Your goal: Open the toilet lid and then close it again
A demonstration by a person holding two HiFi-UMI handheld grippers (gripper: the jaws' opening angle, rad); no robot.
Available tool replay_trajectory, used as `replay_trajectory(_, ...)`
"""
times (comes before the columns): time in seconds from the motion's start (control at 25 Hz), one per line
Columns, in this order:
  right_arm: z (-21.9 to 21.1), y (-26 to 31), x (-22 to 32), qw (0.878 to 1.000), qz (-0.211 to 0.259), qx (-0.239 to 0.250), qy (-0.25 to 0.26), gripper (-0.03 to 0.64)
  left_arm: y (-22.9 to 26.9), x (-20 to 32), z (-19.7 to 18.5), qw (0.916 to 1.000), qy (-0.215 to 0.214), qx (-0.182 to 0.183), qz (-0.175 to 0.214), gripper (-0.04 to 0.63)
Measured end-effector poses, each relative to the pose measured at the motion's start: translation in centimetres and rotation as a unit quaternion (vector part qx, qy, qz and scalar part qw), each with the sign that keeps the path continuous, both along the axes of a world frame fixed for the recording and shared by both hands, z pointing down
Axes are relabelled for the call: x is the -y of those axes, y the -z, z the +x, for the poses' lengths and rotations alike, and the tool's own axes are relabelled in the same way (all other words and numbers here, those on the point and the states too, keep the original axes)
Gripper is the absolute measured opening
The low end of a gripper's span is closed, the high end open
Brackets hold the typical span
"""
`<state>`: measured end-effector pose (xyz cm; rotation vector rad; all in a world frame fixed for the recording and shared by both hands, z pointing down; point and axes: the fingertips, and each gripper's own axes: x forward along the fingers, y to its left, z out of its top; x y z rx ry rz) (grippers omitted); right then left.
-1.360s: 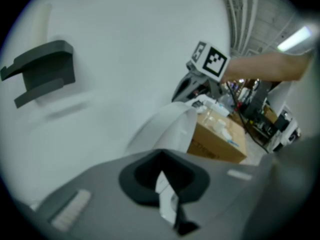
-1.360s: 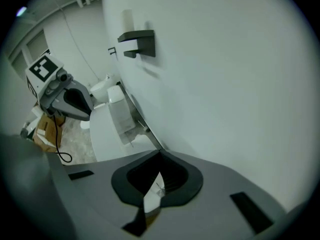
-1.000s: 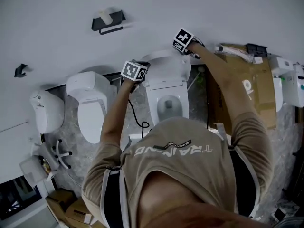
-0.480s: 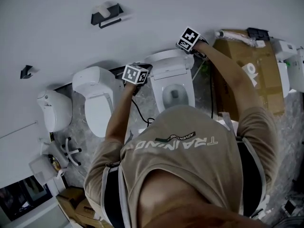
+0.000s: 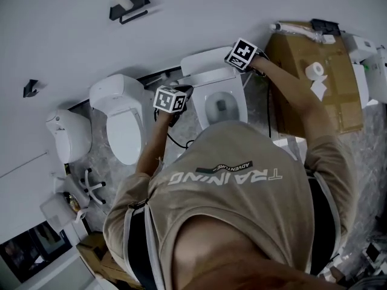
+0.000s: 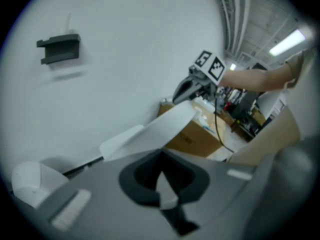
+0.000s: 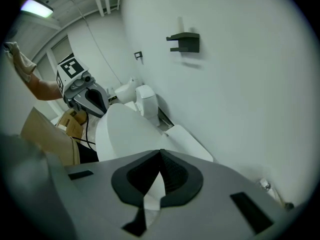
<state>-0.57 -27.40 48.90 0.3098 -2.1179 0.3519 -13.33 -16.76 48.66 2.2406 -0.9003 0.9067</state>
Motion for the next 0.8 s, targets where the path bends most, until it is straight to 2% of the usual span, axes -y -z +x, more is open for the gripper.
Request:
replay_trajectory(0.28,1.0,-1.6,-3.8,1.000,-0.023,0.009,-0.015,0.009,-1.6,-3.6,0.6,0.9995,-0.006,-0.004,-0.030,0.003)
replay_trajectory(0.6,1.8,-3.7,-7.9,0.999,-0.052,0.003,-0.007,0.009,-3.7,-7.2,1.4,0.9966,0.011,-0.039,-0.072,0.003)
replay_trajectory(0.8,2.4,-5.3,-10.7,0.998,-0.060,-0.006,-0.002,0.009,-5.7,-9.9,2.1,0.9948,-0.005,-0.027,-0.099,0.003)
